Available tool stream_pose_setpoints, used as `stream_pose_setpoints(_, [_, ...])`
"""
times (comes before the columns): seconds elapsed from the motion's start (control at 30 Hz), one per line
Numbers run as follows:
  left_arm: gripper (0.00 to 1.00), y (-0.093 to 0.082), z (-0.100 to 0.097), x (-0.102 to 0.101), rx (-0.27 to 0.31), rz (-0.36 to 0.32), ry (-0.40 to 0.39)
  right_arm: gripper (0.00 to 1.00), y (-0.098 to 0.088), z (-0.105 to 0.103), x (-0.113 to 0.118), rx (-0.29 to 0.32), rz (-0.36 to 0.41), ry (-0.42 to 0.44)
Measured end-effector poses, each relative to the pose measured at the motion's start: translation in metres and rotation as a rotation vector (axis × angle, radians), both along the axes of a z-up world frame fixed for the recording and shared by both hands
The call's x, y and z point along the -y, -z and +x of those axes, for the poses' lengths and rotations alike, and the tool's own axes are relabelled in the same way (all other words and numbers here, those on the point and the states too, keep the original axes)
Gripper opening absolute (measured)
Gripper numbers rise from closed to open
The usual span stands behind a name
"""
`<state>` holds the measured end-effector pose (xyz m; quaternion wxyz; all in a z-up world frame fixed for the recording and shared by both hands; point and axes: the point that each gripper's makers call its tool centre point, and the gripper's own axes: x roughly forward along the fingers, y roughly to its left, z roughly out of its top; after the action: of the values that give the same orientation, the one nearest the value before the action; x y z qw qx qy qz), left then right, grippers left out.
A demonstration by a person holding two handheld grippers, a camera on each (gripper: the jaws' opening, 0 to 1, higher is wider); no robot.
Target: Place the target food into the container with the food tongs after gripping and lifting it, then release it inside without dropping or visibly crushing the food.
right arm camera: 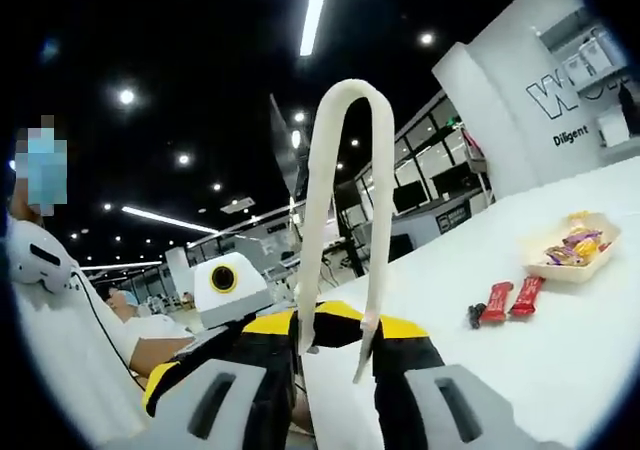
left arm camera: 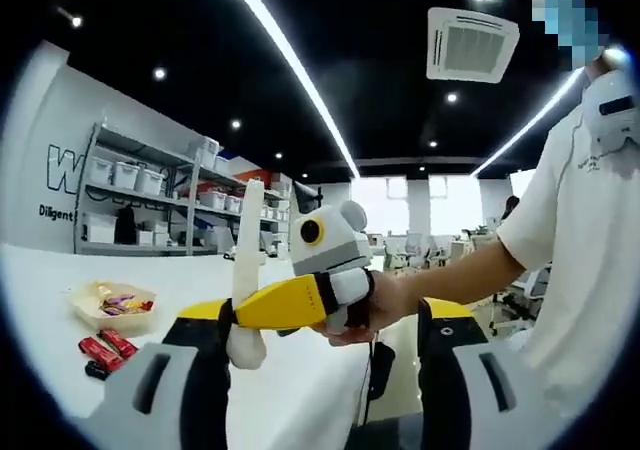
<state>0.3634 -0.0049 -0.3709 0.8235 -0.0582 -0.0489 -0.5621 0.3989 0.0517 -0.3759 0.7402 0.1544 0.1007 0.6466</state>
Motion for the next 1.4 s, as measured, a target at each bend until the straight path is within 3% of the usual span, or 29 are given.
stream_pose_setpoints(0.13, [0.71,-0.001,0.000,-0.002,0.000,0.013,0.003,0.22,0.000,-0.003,0.000,0.029,0.002,-0.004])
stream_pose_setpoints(0.27, [0.77,-0.004,0.003,-0.001,0.001,0.021,-0.010,0.23,0.001,0.002,0.000,0.056,-0.004,0.011])
stream_pose_setpoints(0.5, [0.80,0.002,0.009,-0.002,0.030,0.058,-0.038,0.25,0.012,0.010,0.001,-0.011,-0.043,0.026])
stream_pose_setpoints(0.57, [0.80,0.003,0.009,-0.002,0.039,0.057,-0.044,0.25,0.018,0.012,0.003,-0.058,-0.049,0.025])
stream_pose_setpoints(0.77, [0.80,0.007,0.012,-0.002,0.051,0.045,-0.062,0.21,0.029,0.019,0.008,-0.070,-0.071,0.058])
stream_pose_setpoints(0.9, [0.80,0.013,0.016,-0.006,0.045,0.061,-0.077,0.19,0.032,0.024,0.016,-0.036,-0.091,0.091])
stream_pose_setpoints(1.0, [0.79,0.014,0.015,-0.013,0.011,0.047,-0.073,0.20,0.029,0.026,0.020,0.031,-0.098,0.103])
stream_pose_setpoints(1.17, [0.81,0.021,0.009,-0.007,0.000,0.079,-0.053,0.21,0.027,0.029,0.019,0.071,-0.102,0.115])
stream_pose_setpoints(1.4, [0.84,0.017,0.010,-0.006,0.013,0.067,-0.066,0.23,0.027,0.033,0.019,-0.021,-0.052,0.134])
